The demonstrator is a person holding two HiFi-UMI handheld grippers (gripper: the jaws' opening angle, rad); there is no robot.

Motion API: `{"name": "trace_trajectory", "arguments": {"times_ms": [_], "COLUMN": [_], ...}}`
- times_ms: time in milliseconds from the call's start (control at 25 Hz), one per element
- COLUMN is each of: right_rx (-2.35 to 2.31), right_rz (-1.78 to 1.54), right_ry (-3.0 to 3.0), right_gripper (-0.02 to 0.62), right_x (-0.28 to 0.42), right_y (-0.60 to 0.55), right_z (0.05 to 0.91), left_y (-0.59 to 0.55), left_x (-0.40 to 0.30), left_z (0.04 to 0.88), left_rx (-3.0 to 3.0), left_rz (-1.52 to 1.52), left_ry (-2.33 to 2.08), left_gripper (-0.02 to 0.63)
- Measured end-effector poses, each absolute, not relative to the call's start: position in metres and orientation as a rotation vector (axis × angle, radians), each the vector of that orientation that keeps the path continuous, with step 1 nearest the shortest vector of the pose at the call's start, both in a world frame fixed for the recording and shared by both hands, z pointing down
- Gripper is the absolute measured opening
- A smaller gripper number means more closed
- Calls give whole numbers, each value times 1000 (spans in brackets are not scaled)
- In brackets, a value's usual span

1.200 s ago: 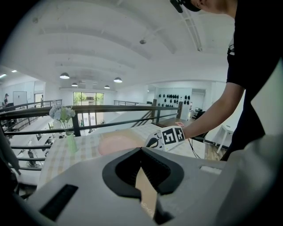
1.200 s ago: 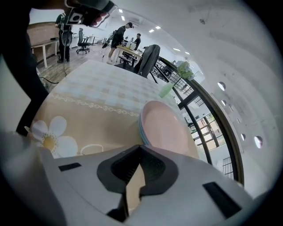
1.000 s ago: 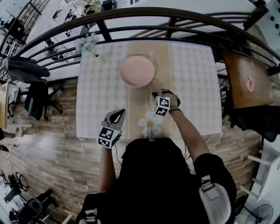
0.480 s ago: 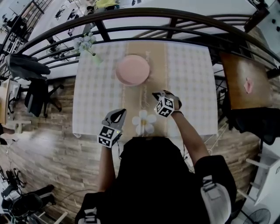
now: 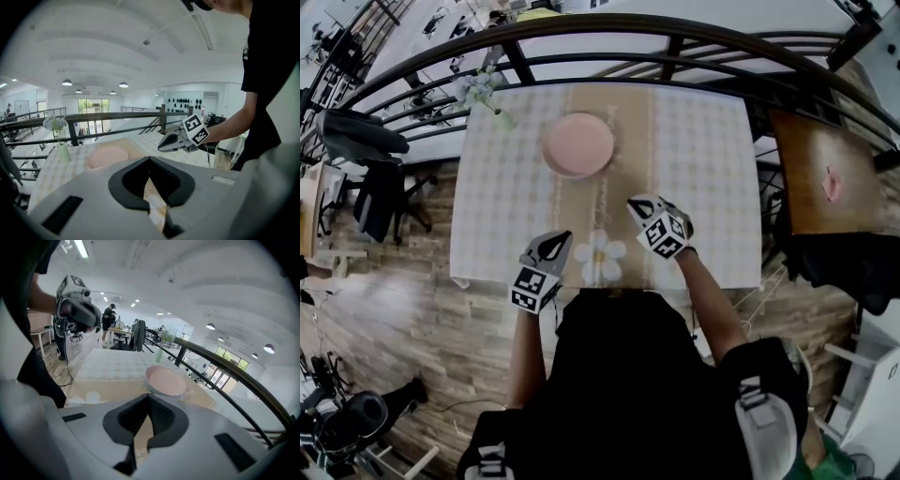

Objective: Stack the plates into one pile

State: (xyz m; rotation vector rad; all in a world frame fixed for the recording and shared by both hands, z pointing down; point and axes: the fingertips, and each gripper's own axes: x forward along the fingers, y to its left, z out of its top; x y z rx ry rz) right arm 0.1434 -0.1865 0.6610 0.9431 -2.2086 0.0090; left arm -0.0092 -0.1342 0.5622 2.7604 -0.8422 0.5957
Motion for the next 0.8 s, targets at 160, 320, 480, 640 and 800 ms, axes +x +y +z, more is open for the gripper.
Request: {"name": "trace_trajectory", "arguments": {"times_ms": [160,320,480,640,800], "right_rx": [947,941,934,932,901], "right_rz": [5,4,37,89,71], "right_ry": [-2269,-2309,-2384,-2405,-2388], "right_gripper": [-3,-3,-3,-3,-3], "right_x": [148,154,160,172,184], "right_y": [-174,-162,-144,-124,-112], "right_z": [647,639,627,628,631], "left_y": [-124,-117,-112,-104,-95], "left_x": [5,15,21,26,31], "left_z": [565,566,566,569,570], "left_rx": [2759,2754,2741,2725,2718], "left_rz": [596,596,587,586,588], "left_ry": [-824,-831,-857,-875,-889], "left_gripper": [0,0,-1,0,-1]}}
